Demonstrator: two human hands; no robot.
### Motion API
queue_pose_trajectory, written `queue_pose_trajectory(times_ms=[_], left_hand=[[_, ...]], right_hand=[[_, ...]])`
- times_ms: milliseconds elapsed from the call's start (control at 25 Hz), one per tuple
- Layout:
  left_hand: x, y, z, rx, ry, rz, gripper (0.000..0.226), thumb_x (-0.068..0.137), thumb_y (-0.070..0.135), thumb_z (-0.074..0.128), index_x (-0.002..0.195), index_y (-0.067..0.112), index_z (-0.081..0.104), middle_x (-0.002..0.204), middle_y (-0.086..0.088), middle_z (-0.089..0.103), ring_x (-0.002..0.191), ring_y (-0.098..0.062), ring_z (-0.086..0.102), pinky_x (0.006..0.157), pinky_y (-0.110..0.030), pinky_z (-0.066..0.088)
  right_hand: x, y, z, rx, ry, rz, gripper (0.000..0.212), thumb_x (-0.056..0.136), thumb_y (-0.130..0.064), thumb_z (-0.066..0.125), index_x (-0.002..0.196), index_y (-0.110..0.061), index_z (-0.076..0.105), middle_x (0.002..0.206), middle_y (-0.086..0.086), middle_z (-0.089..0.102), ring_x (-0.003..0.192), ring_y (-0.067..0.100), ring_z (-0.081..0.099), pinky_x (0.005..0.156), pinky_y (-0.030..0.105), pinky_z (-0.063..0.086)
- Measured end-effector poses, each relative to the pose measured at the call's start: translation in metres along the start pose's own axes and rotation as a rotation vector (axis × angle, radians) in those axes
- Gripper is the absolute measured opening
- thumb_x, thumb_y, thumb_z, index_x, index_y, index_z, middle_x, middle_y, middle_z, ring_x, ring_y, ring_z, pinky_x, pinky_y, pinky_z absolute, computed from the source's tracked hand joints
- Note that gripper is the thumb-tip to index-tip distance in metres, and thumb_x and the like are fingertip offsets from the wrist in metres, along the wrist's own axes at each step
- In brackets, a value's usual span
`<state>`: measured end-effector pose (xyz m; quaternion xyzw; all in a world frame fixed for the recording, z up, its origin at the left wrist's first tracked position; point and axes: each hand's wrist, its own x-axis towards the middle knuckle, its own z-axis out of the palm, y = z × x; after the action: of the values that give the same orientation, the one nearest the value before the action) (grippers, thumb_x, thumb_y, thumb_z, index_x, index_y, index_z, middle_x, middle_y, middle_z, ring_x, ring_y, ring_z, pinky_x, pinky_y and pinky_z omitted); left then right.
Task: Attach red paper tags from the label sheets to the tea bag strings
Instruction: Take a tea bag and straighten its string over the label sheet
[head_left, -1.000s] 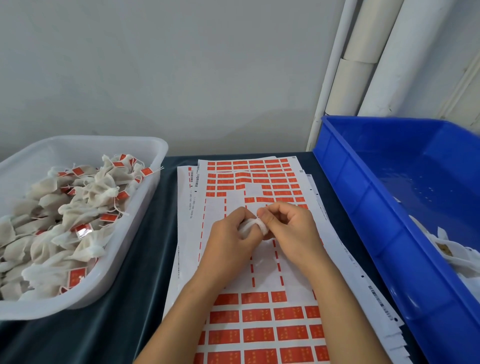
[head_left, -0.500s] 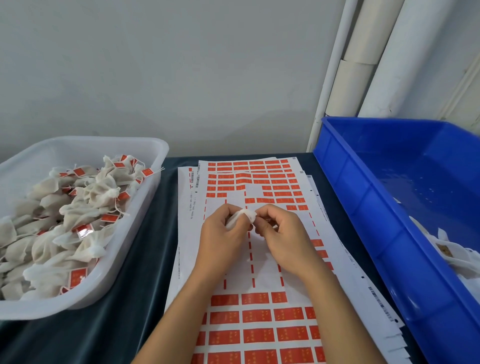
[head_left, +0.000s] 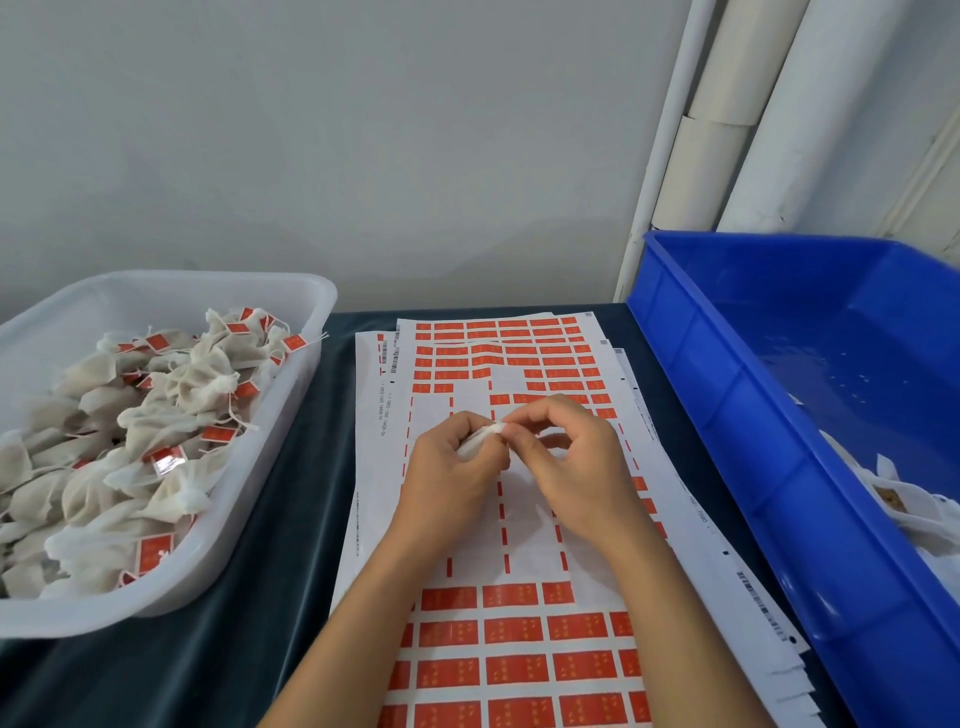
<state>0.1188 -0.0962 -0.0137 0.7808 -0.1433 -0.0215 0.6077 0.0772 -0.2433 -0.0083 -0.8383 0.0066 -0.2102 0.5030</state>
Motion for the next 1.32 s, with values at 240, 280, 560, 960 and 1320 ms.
queue_pose_trajectory(times_ms=[240,280,560,960,1320], left_hand=[[-0.003,0.011,-0.002,-0.056,-0.109,-0.045,0.032,0.093,0.045,0.059,0.075,0.024,0.074,0.083,-0.001,0.074,0.084,-0.025,0.067,0.079,-0.036,0.056],[-0.004,0.011,-0.002,-0.057,-0.112,-0.056,0.033,0.096,0.045,0.058,0.075,0.023,0.074,0.083,-0.002,0.074,0.085,-0.026,0.067,0.081,-0.040,0.056],[-0.004,0.012,-0.005,-0.153,-0.052,-0.126,0.037,0.102,0.042,0.056,0.080,0.020,0.075,0.083,-0.004,0.075,0.087,-0.029,0.070,0.083,-0.042,0.059],[-0.005,0.014,-0.003,-0.215,-0.039,-0.163,0.031,0.105,0.033,0.054,0.088,0.022,0.079,0.091,0.001,0.079,0.089,-0.014,0.075,0.087,-0.035,0.059],[-0.004,0.013,0.000,-0.146,-0.015,-0.113,0.034,0.103,0.036,0.059,0.072,0.035,0.074,0.081,0.005,0.075,0.078,-0.009,0.072,0.073,-0.026,0.055]], right_hand=[[0.003,0.001,0.001,0.035,0.055,0.039,0.012,0.097,-0.028,0.071,0.093,-0.038,0.068,0.093,-0.023,0.069,0.099,-0.003,0.063,0.071,0.005,0.049],[0.002,0.000,0.002,0.039,0.065,0.041,0.011,0.096,-0.028,0.072,0.093,-0.038,0.068,0.093,-0.024,0.069,0.099,-0.003,0.064,0.071,0.005,0.049],[-0.004,-0.005,0.003,-0.009,0.061,-0.132,0.010,0.095,-0.030,0.070,0.102,-0.037,0.070,0.102,-0.025,0.070,0.102,0.002,0.066,0.084,0.011,0.053],[-0.005,0.001,0.006,-0.201,0.134,-0.203,0.016,0.091,-0.034,0.078,0.105,-0.028,0.077,0.103,-0.019,0.071,0.094,-0.002,0.066,0.081,0.006,0.051],[-0.005,0.003,0.015,-0.351,0.137,-0.198,0.010,0.097,-0.031,0.069,0.102,-0.027,0.061,0.100,-0.012,0.068,0.084,0.006,0.064,0.076,0.012,0.051]])
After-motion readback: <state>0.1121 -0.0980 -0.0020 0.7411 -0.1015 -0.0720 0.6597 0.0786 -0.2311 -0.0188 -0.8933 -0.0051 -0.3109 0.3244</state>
